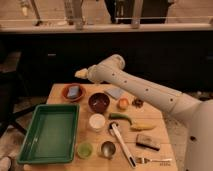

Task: Place sponge in metal cup

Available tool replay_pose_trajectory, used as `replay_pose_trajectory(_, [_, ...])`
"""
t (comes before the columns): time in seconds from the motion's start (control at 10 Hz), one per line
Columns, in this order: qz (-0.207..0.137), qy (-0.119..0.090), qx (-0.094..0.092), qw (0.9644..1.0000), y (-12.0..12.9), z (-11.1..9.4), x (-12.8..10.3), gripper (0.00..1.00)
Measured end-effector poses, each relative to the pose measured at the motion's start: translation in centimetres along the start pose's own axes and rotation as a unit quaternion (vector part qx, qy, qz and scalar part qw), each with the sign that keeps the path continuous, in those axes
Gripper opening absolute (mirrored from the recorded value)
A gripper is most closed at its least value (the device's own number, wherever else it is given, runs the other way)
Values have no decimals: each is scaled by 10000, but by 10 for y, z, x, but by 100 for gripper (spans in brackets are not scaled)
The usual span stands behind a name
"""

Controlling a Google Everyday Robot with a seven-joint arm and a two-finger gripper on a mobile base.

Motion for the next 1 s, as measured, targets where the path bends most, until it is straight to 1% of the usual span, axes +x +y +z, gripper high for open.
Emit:
replay_pose_trajectory(0.2, [-74, -160, 112, 9998, -11, 13, -2, 80])
replay_pose_trajectory(0.5, [-174, -329, 237, 9990, -25, 31, -5, 80])
replay_pose_trajectory(1.0, [-376, -674, 307, 9965, -45, 59, -11, 80])
